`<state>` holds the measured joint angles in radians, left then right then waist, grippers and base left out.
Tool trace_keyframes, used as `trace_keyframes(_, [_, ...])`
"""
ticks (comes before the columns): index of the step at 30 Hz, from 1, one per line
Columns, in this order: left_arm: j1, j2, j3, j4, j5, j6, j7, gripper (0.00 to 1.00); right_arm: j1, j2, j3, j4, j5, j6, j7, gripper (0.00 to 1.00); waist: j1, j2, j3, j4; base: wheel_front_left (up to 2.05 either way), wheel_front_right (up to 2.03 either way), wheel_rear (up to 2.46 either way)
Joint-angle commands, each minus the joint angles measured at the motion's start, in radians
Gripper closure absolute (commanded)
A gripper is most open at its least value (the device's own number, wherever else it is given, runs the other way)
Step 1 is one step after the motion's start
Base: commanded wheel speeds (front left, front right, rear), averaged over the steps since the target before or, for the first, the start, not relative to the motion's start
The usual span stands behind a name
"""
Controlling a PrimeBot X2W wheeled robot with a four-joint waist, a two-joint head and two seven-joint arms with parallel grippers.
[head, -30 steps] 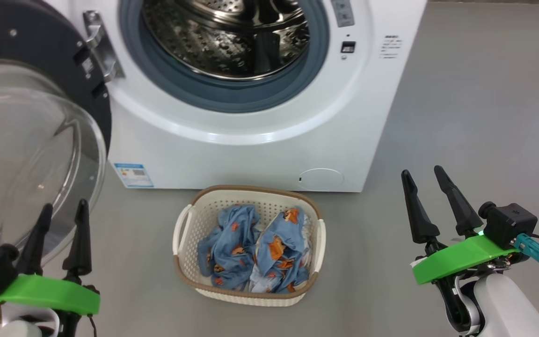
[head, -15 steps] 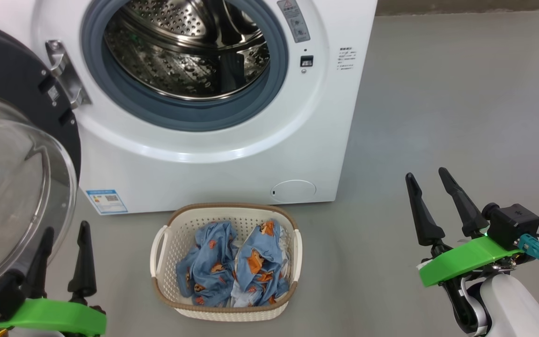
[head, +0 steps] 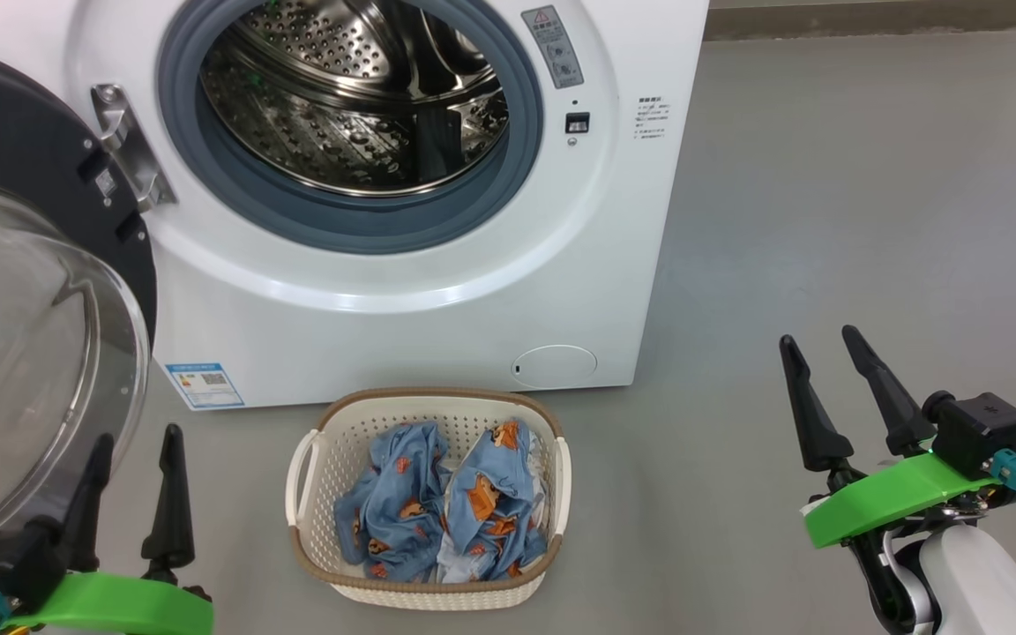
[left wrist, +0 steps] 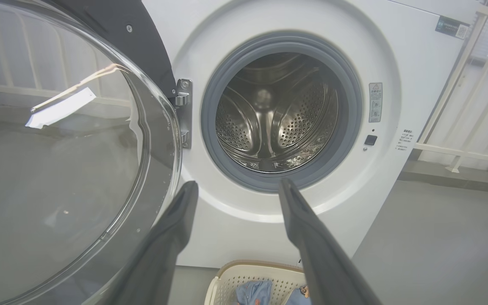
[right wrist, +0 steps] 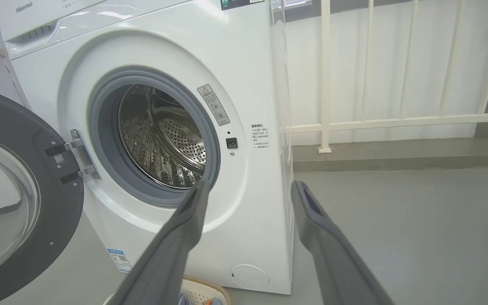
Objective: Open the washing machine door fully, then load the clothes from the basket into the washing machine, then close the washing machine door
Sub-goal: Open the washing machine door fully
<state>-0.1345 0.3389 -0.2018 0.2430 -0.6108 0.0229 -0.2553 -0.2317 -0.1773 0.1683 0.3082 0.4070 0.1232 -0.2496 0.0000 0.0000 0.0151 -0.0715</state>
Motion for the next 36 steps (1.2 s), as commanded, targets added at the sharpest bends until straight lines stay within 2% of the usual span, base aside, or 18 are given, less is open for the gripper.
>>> trace_keyframes(1, [-0.012,0.024,0.041,-0.030,0.019,0.004,-0.006,0.00,-0.007,-0.013,0.012,-0.020,0.003,0.008,-0.012,0.00,0.0000,0.0000,0.002,0.003,0.00,0.00,0.00])
trace_keyframes(10, [-0.017,0.023,0.044,-0.032,0.027,-0.010,-0.006,0.00,-0.014,-0.004,0.003,-0.018,-0.005,0.008,-0.012,0.00,0.0000,0.0000,0.011,0.006,0.00,0.00,0.00])
trace_keyframes(36, [-0.035,0.015,0.035,-0.011,0.020,-0.014,-0.006,0.00,-0.027,0.002,-0.007,-0.015,-0.007,0.008,-0.012,0.00,0.0000,0.0000,0.025,0.016,0.00,0.00,0.00])
